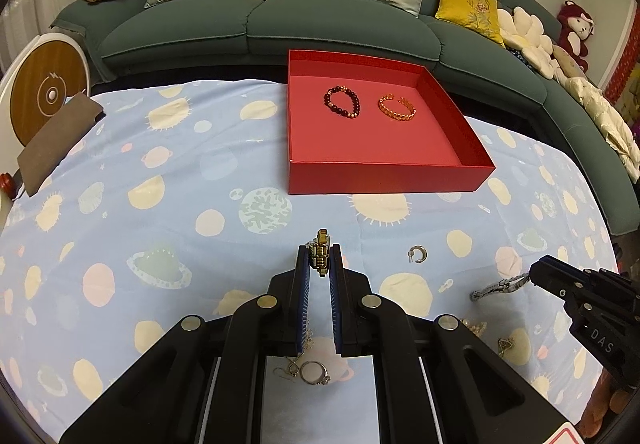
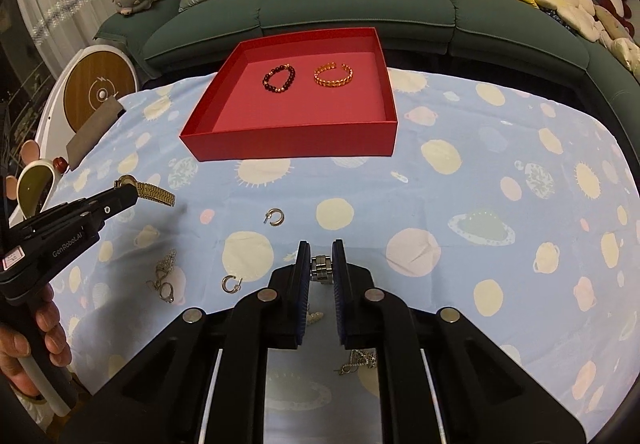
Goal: Organize jewelry
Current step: 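Carry both watches in both tools into the red tray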
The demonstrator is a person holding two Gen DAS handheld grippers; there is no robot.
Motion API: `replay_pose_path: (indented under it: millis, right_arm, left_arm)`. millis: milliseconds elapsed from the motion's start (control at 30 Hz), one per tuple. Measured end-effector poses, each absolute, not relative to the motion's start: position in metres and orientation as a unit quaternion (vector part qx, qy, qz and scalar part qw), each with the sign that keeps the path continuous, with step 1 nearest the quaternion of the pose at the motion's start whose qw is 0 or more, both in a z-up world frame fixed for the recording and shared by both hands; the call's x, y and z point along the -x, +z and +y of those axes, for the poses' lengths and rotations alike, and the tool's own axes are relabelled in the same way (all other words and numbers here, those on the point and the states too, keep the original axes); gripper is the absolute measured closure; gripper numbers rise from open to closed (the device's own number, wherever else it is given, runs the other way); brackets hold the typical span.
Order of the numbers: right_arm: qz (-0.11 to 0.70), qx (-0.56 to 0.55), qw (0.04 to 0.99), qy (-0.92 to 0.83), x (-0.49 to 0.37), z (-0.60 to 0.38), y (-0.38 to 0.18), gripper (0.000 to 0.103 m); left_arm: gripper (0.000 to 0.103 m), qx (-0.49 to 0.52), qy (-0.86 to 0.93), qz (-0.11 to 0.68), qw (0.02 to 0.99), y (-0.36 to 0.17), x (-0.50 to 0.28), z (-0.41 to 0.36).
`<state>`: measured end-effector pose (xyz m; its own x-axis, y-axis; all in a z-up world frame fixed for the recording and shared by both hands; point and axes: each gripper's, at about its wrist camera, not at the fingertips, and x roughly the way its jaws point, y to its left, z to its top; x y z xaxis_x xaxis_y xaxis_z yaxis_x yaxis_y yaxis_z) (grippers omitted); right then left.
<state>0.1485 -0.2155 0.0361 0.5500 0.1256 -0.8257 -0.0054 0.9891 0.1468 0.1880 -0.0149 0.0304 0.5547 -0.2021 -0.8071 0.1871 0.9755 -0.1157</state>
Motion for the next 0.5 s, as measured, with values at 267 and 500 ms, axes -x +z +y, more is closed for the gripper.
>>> replay_pose_path:
  millis: [267, 500]
  right_arm:
    - [0.433, -0.092, 0.896, 0.032, -0.153, -0.227, 0.069, 0.093]
    - [0.385, -0.104, 0.917, 0.026, -0.178, -0.233, 0.106, 0.093]
  left_arm:
    - [0.096, 0.028, -0.111, 0.438, 0.892, 0.056, -0.197, -0.015]
    - [0.096, 0.047, -0.107, 0.404, 0.907, 0.093, -0.229, -0.022]
